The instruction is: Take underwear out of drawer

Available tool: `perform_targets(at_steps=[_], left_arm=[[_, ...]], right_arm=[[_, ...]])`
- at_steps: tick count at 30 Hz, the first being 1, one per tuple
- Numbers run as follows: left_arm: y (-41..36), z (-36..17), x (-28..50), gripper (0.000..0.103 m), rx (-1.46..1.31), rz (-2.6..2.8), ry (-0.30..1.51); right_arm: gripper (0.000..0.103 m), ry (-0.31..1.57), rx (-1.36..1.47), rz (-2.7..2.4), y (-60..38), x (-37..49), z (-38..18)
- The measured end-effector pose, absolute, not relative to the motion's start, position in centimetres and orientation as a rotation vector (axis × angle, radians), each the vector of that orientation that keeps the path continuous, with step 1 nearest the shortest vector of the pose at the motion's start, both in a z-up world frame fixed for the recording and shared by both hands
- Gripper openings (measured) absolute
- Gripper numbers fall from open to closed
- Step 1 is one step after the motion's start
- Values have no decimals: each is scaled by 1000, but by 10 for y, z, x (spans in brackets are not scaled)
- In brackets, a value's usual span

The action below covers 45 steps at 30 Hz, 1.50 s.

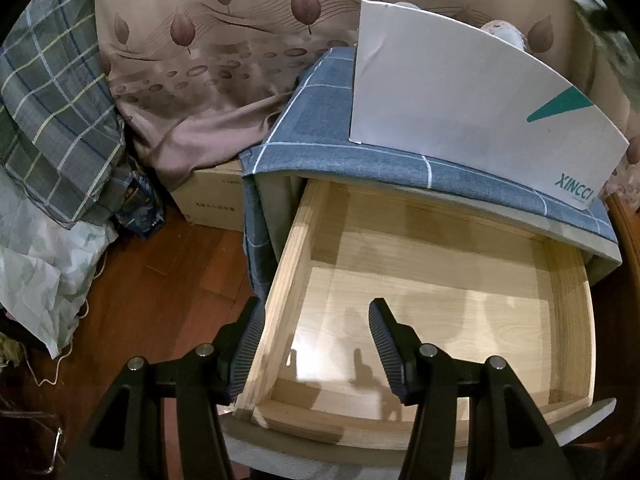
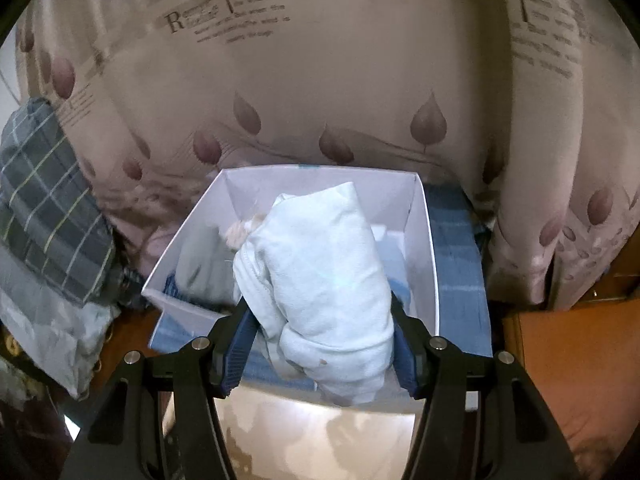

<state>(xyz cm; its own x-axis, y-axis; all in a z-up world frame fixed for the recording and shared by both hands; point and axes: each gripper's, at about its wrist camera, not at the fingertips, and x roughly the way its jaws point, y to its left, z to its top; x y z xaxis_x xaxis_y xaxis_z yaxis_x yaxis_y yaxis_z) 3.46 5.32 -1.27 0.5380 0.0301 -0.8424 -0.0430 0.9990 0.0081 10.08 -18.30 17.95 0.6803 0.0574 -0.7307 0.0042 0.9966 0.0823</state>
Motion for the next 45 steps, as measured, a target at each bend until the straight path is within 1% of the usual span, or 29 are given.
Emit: perform_targets(at_steps=[4,11,20,24,25,26,28,35,37,39,44,45], left_arm=[[51,-12,35,55,0,49,990],[49,-10,31,55,3,50,985],[47,-11,29,55,15,46,980],[46,-11,29,55,17,46,979],[46,-11,29,55,16,45,979],[45,-12,29,55,17,44,979],[45,-11,28,55,22,45,977],[43,-12,30,55,34,45,976],[43,-13,30,55,36,46,976],[43,-13,30,55,37,48,974],[40,-12,27,55,43,43,973],[40,-12,27,55,46,42,973]], right_arm=[[57,851,100,13,-184,134,172],[58,926,73,-21,-178,181,140],[60,997,90,-36,-178,208,102],[65,1001,95,-32,-177,209,95],[69,996,94,-30,-178,208,95],[71,988,92,-25,-177,207,96],[81,963,75,-17,-177,201,99],[84,900,109,23,-186,165,124],[92,880,112,25,-190,147,132],[96,858,122,33,-196,123,136],[97,837,109,8,-207,57,121],[99,835,102,-7,-209,42,113]])
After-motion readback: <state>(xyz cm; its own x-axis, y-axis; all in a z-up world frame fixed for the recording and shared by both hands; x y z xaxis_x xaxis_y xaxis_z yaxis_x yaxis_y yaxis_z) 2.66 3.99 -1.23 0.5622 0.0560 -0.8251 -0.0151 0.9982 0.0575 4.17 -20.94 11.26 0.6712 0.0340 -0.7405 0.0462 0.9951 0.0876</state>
